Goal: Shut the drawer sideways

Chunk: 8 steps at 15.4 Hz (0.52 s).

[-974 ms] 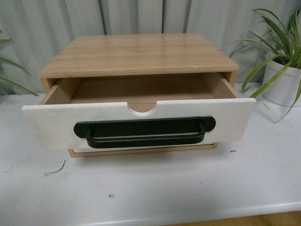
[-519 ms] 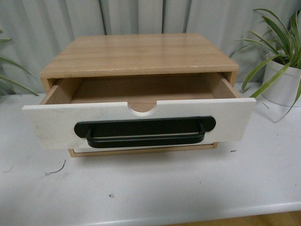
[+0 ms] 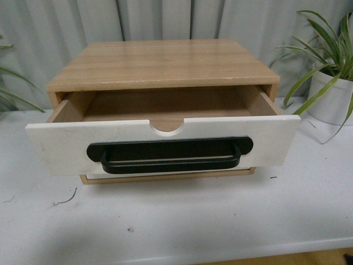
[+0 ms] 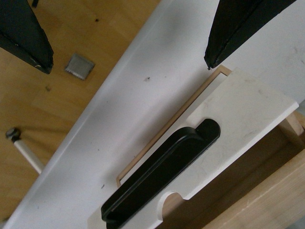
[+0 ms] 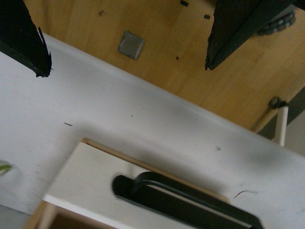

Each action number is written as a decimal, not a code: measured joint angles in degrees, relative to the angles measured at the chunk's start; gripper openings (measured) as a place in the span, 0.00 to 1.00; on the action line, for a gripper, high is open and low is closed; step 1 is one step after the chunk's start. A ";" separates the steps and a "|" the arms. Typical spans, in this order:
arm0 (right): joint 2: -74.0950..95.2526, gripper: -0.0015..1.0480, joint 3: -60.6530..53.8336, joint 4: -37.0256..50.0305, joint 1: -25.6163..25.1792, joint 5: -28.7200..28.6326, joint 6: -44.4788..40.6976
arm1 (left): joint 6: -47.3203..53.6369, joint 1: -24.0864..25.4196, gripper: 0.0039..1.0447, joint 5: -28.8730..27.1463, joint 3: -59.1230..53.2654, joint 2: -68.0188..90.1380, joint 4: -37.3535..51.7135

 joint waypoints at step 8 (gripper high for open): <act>28.76 0.94 13.03 3.06 2.34 -2.58 -18.16 | 23.87 0.42 0.94 -2.67 12.85 31.23 6.95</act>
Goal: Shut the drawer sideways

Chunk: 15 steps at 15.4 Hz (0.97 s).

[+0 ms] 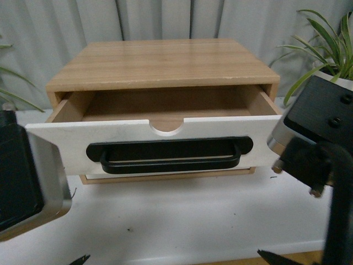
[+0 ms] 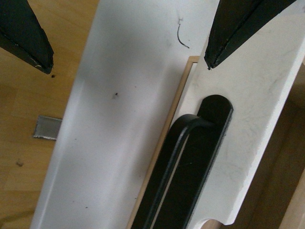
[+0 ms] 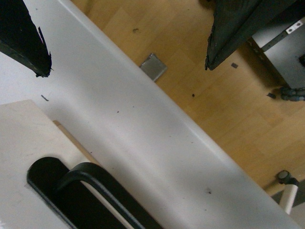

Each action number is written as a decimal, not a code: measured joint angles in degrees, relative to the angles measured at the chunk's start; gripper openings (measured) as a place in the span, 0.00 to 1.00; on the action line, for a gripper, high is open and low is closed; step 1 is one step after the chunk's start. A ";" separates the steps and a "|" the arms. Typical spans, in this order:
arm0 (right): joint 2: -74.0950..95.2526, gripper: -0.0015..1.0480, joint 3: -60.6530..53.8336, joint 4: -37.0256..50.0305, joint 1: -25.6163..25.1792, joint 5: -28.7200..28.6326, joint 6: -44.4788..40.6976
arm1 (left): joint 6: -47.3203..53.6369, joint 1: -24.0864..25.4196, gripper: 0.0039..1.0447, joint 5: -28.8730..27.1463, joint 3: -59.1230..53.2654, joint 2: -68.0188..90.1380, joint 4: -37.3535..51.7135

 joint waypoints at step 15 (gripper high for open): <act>31.69 0.94 30.42 4.87 -5.75 2.34 -4.26 | 2.99 2.84 0.94 -10.16 24.57 32.87 9.75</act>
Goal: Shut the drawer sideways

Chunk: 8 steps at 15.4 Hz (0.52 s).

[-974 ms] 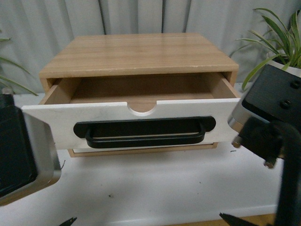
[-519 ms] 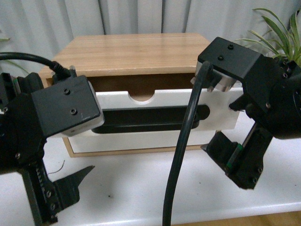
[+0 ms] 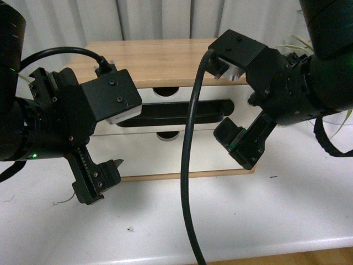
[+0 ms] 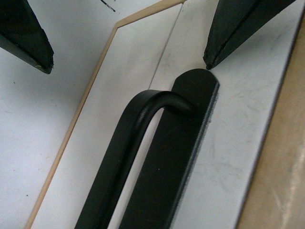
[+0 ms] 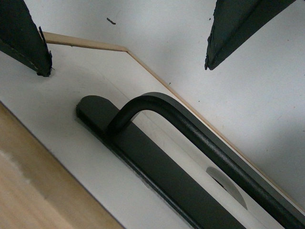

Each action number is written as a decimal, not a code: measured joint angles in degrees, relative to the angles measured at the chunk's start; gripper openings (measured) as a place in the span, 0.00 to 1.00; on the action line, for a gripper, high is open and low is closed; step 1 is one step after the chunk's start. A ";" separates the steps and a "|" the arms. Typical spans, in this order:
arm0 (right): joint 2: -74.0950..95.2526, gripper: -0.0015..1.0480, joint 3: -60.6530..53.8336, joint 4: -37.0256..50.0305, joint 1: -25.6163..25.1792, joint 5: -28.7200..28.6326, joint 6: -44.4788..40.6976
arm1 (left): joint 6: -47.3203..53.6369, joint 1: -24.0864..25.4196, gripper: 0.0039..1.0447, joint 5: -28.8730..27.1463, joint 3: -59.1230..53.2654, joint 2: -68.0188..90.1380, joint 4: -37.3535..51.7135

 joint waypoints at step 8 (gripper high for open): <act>-17.20 0.94 -16.76 9.20 0.31 1.29 3.54 | -8.48 -0.37 0.94 2.03 -13.49 -21.09 5.99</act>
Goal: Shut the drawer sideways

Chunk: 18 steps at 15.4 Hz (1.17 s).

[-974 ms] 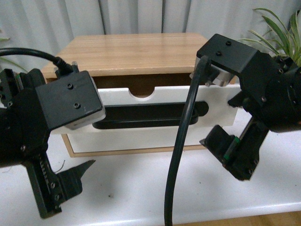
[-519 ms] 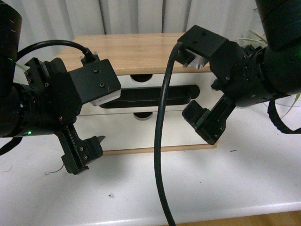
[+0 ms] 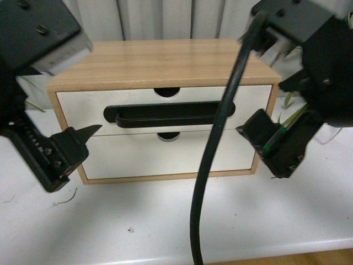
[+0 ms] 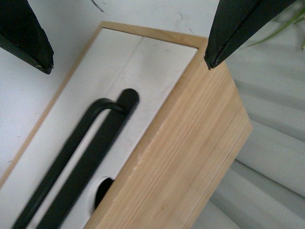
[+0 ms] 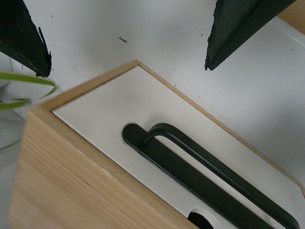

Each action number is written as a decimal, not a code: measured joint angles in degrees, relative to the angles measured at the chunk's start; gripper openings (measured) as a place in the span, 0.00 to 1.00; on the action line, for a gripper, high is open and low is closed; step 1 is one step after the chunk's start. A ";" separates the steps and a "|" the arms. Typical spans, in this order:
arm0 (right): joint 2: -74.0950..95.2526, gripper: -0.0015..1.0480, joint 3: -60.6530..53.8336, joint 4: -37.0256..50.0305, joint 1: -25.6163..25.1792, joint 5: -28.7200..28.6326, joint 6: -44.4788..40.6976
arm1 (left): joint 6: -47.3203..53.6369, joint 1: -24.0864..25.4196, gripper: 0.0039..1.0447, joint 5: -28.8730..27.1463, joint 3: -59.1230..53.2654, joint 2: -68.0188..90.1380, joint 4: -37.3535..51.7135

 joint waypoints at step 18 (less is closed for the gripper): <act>-67.84 0.30 -42.99 4.90 -3.80 20.06 28.13 | -44.06 15.61 0.22 -3.61 -30.77 -77.59 -28.04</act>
